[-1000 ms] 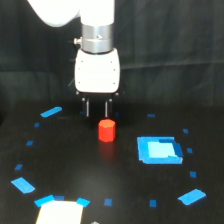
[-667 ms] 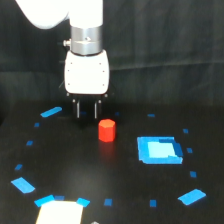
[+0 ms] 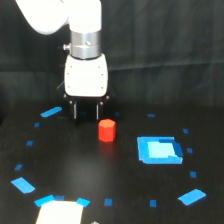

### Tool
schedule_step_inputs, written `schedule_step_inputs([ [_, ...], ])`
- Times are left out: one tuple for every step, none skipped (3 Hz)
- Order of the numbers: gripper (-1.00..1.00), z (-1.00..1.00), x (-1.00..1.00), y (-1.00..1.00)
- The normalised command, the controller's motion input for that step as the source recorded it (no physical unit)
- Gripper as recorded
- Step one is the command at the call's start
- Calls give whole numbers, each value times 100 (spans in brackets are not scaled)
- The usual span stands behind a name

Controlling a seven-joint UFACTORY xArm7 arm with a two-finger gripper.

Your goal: Pick up the red object from the table

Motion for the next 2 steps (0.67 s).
schedule_step_inputs([
  [100, -28, 79, -25],
  [100, -17, -26, -70],
])
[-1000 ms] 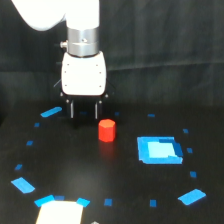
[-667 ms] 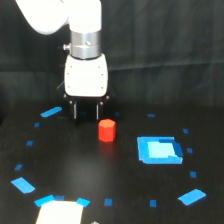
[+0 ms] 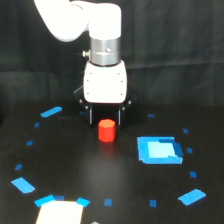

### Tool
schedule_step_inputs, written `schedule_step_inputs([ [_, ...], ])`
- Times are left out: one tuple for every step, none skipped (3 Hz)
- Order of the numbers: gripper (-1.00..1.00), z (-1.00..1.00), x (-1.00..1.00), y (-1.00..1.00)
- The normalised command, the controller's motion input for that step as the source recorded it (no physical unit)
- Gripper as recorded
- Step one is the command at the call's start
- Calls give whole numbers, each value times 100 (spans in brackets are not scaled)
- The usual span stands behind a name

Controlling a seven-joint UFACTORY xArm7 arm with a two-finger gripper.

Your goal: Pick up the red object from the table

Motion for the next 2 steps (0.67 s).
schedule_step_inputs([
  [-100, -6, -51, -62],
  [-100, -12, -54, -5],
])
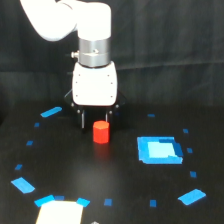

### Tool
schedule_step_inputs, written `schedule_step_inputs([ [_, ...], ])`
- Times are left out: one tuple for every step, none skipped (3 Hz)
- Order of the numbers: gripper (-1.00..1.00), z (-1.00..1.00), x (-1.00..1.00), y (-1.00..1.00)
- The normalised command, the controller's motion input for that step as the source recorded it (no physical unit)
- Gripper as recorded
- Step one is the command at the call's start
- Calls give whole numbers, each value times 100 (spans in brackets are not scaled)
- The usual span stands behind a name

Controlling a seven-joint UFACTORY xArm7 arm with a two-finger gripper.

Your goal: Pick up the red object from the table

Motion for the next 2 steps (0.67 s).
schedule_step_inputs([
  [100, -39, 14, -53],
  [59, -53, 35, -16],
])
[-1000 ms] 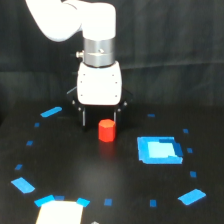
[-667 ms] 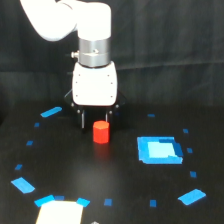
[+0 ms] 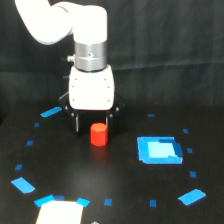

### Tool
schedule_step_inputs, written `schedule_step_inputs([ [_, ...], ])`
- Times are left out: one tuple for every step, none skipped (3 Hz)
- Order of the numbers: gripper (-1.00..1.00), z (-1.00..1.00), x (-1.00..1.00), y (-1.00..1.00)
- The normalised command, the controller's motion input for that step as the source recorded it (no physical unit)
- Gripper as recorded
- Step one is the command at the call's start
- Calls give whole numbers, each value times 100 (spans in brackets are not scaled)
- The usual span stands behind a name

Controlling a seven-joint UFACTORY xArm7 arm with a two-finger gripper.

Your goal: Pick up the red object from the table

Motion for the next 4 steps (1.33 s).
schedule_step_inputs([
  [-82, -95, 49, -100],
  [-100, 19, -48, -14],
  [-100, 100, 64, 52],
  [-42, 100, 1, 88],
])
